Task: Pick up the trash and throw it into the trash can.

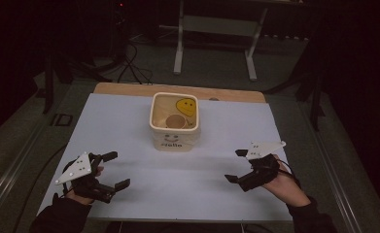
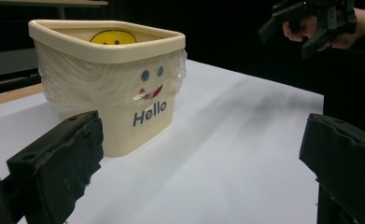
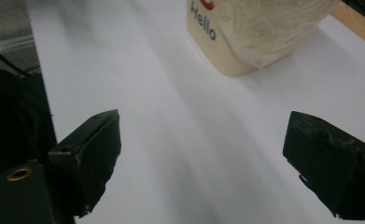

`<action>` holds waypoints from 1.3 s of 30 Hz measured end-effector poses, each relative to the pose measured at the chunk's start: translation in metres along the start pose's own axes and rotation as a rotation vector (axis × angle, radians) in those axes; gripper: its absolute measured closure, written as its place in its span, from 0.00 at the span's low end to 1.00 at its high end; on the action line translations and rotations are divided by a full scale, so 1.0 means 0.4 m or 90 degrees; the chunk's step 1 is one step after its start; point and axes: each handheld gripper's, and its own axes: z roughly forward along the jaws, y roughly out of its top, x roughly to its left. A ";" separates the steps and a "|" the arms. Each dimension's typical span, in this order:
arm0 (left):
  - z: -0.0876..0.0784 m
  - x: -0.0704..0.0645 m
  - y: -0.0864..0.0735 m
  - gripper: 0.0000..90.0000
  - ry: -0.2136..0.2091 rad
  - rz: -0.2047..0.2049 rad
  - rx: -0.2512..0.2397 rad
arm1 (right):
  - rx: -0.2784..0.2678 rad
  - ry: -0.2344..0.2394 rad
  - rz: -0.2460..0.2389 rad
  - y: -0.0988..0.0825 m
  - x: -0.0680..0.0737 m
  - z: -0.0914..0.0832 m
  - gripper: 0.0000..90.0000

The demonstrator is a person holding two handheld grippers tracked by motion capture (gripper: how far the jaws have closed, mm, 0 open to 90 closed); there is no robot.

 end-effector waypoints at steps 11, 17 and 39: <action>0.000 0.000 0.000 0.00 -0.001 0.001 -0.001 | -0.048 -0.037 0.027 -0.057 0.043 0.003 0.13; 0.000 0.000 0.000 0.00 -0.002 0.000 -0.001 | -0.086 -0.046 0.056 -0.093 0.047 0.013 0.13; 0.010 -0.003 -0.007 0.00 -0.015 0.000 0.016 | -0.118 -0.070 0.138 -0.183 0.008 0.047 0.15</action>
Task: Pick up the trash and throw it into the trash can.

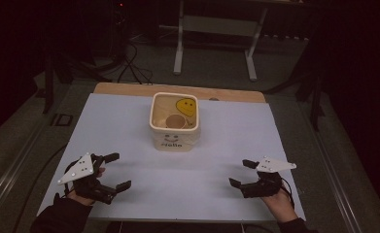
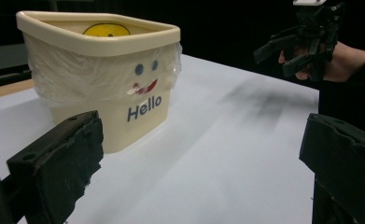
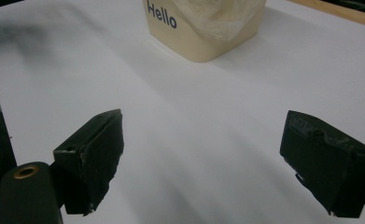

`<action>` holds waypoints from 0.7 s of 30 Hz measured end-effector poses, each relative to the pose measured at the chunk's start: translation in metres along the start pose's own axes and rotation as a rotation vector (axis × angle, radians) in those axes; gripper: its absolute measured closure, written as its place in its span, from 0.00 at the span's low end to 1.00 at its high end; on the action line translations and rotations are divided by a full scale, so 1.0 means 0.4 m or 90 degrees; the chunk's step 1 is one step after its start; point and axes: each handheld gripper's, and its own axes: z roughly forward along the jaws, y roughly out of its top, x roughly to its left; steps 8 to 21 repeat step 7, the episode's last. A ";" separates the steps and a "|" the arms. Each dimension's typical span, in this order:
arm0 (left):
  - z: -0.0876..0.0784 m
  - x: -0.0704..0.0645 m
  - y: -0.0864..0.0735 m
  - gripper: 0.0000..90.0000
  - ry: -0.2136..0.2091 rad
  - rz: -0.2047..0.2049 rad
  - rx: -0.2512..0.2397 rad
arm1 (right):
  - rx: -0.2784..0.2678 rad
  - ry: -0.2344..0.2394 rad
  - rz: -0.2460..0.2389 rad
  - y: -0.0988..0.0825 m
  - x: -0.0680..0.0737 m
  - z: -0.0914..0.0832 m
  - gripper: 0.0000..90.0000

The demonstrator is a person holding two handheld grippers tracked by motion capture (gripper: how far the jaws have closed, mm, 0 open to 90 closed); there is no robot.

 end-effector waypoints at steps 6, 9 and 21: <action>0.008 -0.002 -0.004 0.00 -0.005 0.000 0.011 | 0.013 0.010 0.014 -0.007 -0.009 0.007 0.15; 0.009 -0.002 -0.004 0.01 -0.005 0.001 0.014 | 0.018 0.015 0.017 -0.007 -0.011 0.009 0.15; 0.009 -0.002 -0.004 0.01 -0.005 0.001 0.014 | 0.018 0.015 0.017 -0.007 -0.011 0.009 0.15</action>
